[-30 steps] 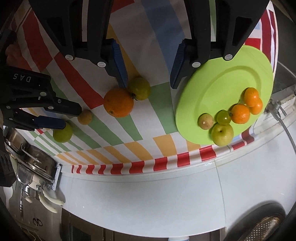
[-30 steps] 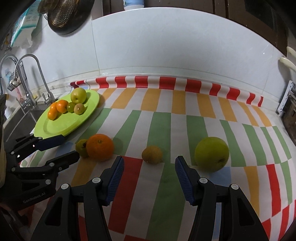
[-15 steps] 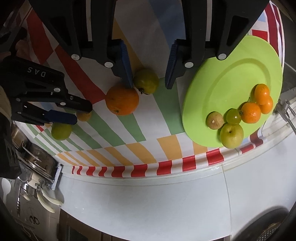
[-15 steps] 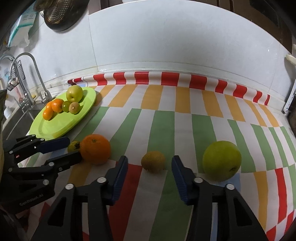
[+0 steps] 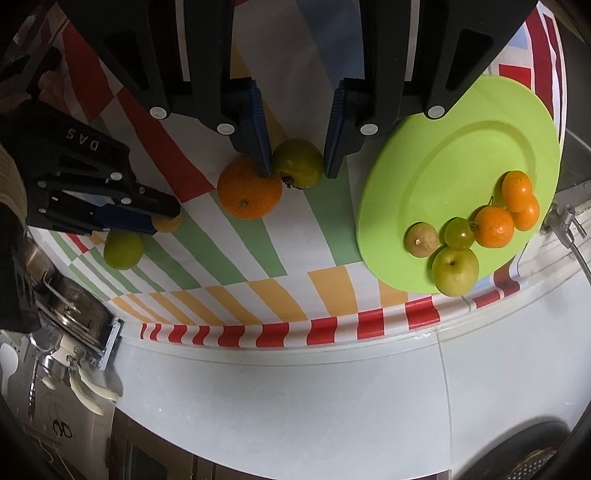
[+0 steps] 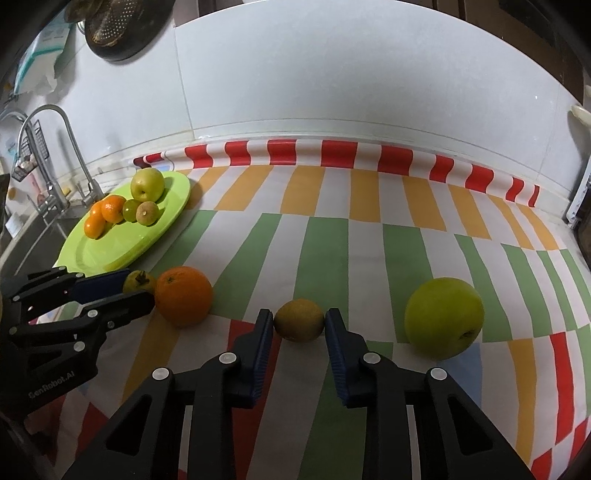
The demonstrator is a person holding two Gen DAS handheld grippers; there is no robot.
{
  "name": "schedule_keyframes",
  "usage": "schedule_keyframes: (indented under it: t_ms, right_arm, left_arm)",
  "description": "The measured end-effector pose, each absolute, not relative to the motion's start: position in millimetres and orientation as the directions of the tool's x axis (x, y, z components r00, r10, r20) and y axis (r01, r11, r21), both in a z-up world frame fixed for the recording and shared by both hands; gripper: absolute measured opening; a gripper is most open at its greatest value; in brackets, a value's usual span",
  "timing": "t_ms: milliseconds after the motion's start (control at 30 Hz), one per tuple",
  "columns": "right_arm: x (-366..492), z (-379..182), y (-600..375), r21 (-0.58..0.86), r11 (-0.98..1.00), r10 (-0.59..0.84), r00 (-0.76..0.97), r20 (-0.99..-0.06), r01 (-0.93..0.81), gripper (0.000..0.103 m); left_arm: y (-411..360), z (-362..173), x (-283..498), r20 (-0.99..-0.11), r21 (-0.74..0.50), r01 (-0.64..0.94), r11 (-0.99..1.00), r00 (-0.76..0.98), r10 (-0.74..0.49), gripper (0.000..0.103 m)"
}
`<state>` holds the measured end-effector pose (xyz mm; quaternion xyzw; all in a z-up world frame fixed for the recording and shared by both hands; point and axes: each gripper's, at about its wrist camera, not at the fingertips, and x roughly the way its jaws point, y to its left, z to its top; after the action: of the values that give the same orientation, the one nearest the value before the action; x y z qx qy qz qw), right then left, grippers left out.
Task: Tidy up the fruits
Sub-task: 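Grasp a green citrus with the left tool while the right grasps a brown kiwi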
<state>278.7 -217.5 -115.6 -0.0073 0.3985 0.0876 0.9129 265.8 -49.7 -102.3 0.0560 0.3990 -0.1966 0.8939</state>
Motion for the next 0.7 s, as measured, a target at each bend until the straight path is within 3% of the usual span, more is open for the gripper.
schedule_keyframes:
  t_ms: [700]
  right_arm:
    - [244.1, -65.6, -201.6, 0.062, 0.973, 0.207, 0.736, -0.644, -0.220, 0.030]
  left_arm:
    - [-30.8, -54.3, 229.6, -0.645, -0.045, 0.355, 0.934, 0.704, -0.298, 0.029]
